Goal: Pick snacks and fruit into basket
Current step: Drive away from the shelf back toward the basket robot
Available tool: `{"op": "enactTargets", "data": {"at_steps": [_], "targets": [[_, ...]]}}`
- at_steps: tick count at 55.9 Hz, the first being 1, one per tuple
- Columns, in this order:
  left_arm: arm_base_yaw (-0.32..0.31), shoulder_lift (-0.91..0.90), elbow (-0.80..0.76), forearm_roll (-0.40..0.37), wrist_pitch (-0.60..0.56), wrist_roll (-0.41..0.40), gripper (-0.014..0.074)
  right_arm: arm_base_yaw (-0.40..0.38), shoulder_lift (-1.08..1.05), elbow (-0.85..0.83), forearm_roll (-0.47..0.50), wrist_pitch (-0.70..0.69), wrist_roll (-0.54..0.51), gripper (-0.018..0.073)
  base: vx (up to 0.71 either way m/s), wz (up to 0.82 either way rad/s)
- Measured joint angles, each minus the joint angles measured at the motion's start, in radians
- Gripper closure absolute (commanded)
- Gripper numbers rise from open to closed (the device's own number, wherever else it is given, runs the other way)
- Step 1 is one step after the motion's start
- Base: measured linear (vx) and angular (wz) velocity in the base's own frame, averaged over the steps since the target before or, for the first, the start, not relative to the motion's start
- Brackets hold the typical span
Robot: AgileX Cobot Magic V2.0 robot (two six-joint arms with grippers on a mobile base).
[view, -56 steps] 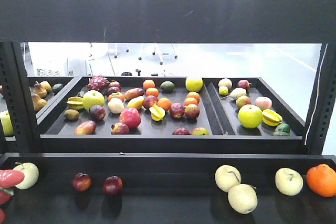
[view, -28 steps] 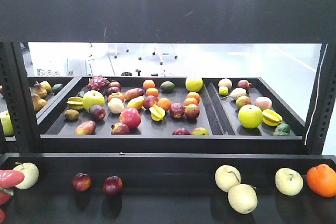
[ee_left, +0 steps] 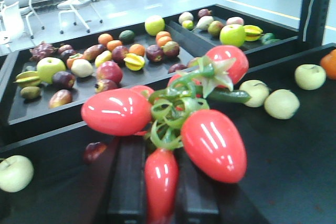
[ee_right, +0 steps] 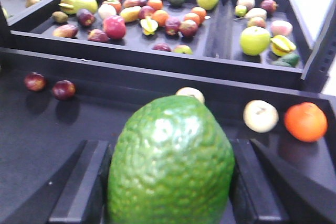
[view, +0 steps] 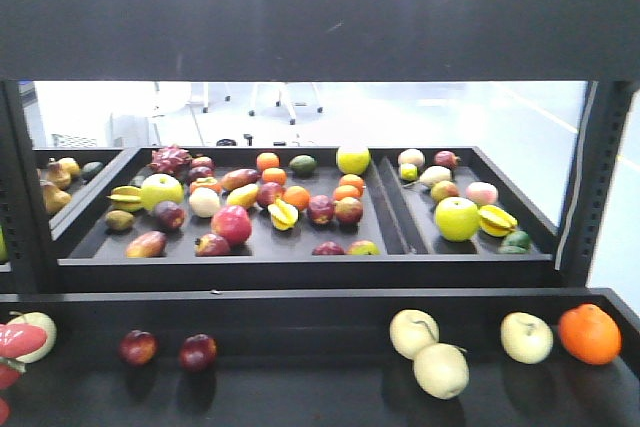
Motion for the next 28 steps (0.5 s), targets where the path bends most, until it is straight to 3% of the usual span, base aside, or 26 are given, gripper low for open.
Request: {"op": "enactTargets", "data": {"at_steps": [28], "targets": [[0.000,0.000,0.000,0.000,0.000,0.000,0.0605,0.000,0.000,0.000,-0.001,0.000,0.000,0.0568,-0.15,-0.14]]}}
